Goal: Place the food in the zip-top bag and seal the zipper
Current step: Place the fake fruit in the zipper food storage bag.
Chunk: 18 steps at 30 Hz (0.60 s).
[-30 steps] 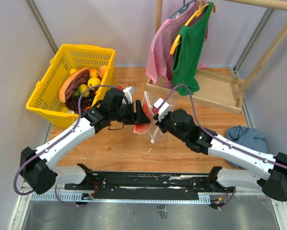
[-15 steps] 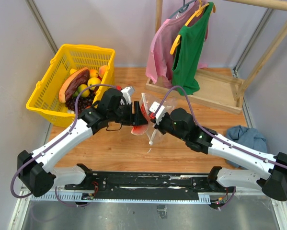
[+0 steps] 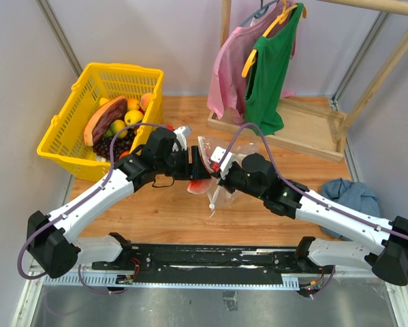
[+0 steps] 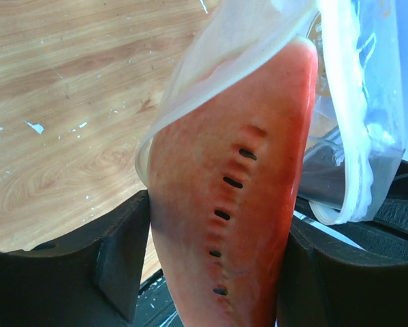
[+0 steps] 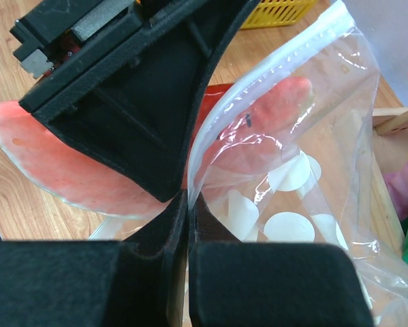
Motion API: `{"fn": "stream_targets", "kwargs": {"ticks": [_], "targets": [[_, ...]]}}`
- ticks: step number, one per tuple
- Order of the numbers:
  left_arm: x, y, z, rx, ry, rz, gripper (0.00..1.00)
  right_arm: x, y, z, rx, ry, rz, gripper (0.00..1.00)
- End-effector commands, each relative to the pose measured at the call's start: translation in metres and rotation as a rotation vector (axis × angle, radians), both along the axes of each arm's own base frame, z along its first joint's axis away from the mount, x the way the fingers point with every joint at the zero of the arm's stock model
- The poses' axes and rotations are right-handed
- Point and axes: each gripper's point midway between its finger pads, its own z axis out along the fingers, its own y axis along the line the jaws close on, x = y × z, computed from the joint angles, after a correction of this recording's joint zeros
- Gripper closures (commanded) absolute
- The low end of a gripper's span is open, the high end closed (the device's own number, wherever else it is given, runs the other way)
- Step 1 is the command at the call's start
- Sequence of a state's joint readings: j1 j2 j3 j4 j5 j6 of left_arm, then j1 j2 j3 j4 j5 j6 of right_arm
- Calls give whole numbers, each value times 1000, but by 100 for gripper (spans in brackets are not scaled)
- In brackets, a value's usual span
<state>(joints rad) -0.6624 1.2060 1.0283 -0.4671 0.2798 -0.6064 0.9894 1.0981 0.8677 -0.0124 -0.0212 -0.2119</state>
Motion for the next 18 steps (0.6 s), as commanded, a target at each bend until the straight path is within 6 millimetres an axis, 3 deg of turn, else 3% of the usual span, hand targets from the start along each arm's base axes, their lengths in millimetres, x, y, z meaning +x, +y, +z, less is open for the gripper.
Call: {"fn": "stream_targets", "kwargs": {"ticks": [1,4,9,13,18], "targets": [[-6,-9,12,-50,-28,-62,62,-9,10,15,43,-28,58,99],[-10,-14,26,-109,-64,-96,62,-8,11,10,32,-13,52,99],[-18,-14,30,-138,-71,-123,61,-13,14,8,44,-1,82,99],[-16,-12,23,-123,-56,-99,61,-13,14,11,54,-5,84,99],[-3,-6,0,-60,-5,0,60,-15,14,18,82,-2,81,99]]}}
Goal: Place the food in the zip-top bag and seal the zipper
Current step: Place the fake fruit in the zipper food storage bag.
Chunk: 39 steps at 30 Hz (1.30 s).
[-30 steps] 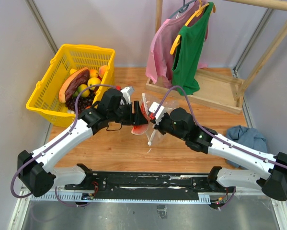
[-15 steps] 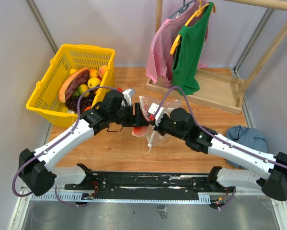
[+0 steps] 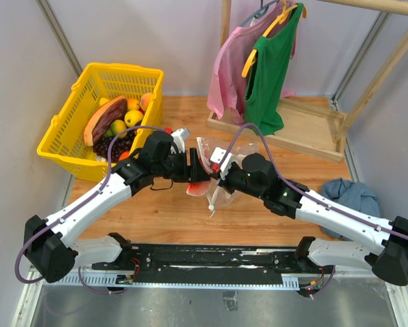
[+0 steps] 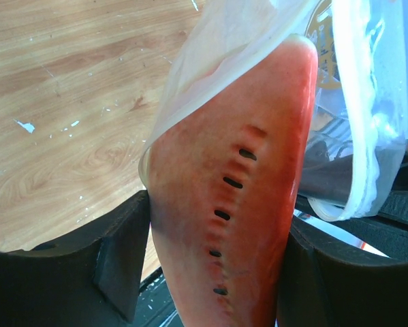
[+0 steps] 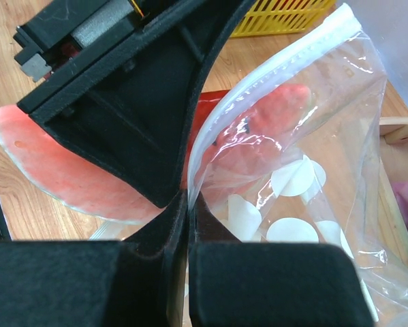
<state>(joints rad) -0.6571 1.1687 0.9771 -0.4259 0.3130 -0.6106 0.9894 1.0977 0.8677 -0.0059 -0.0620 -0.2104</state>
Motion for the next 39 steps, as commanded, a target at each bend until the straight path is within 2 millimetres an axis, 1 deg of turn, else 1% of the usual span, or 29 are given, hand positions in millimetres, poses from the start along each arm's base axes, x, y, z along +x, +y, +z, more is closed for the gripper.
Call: {"fn": "stream_targets", "kwargs": {"ticks": [1,3,6,9,11,13,17,19,22,24,29,31,34,39], "targets": [[6,-6,-3,-15,13,34,59,-11,9,18,78,-9,46,99],[10,-5,-9,-1,27,60,57,-13,10,20,98,-7,57,99],[12,-7,-9,-14,27,69,55,-17,12,18,114,5,72,99],[14,-7,-2,-37,12,84,54,-17,14,13,111,24,71,99],[17,-3,6,-66,-10,131,52,-15,12,8,114,39,43,99],[20,2,10,-94,-23,188,51,-14,11,8,136,47,26,99],[25,15,-1,-46,2,280,49,-14,10,12,172,53,14,99],[24,13,-5,-37,17,268,46,-15,11,14,181,53,16,99],[21,3,-2,-80,24,222,44,-16,12,14,196,56,26,99],[21,0,-2,-95,28,214,43,-17,14,15,206,61,33,99],[28,5,-16,-78,47,280,36,-24,22,21,257,92,70,99],[30,6,-17,-81,45,298,32,-25,24,21,263,103,75,99],[31,6,-15,-88,38,306,28,-19,22,18,260,108,39,99],[30,9,-12,-73,21,316,19,-4,11,15,265,110,-83,99]]}}
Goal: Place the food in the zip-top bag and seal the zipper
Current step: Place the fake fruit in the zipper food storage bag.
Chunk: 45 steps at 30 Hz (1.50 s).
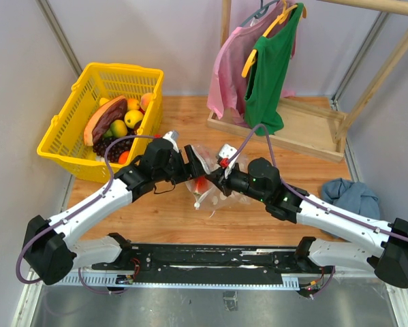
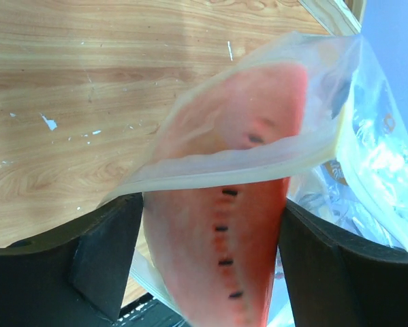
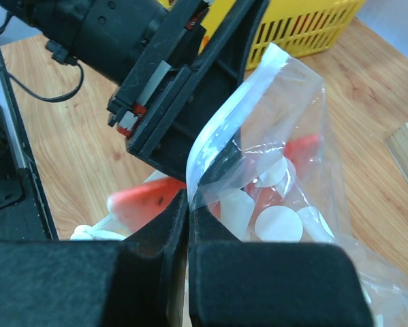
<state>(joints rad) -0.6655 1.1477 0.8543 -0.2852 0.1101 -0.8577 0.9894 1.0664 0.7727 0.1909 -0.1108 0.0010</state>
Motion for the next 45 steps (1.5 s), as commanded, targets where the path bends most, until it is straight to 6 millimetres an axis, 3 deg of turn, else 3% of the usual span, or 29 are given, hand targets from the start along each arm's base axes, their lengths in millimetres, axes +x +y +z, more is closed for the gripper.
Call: {"fn": "stream_targets", "kwargs": {"ticks": [1,4,14,20,25,32,36,40,42,43,45], "targets": [[5,1,11,-3,-47,24,17,11,-6,4,36,9,-109,99],[5,4,17,9,-65,30,12,22,-16,1,26,24,-196,99],[-5,13,40,29,-90,6,12,37,-31,-4,38,79,-318,99],[-15,30,52,77,-103,19,12,41,-37,-2,47,92,-361,99],[-14,48,48,147,-100,76,13,44,-41,-3,43,102,-385,99],[-2,40,15,194,-57,79,20,41,-38,3,61,114,-371,99],[6,32,0,192,-42,79,32,41,-39,4,67,115,-369,99],[11,24,-5,184,-33,66,59,43,-43,6,57,108,-388,99],[11,22,1,173,-41,55,75,46,-50,5,44,103,-424,99],[12,20,10,160,-53,50,85,48,-54,5,33,103,-443,99],[10,18,27,139,-82,39,97,52,-62,4,3,105,-484,99]]}}
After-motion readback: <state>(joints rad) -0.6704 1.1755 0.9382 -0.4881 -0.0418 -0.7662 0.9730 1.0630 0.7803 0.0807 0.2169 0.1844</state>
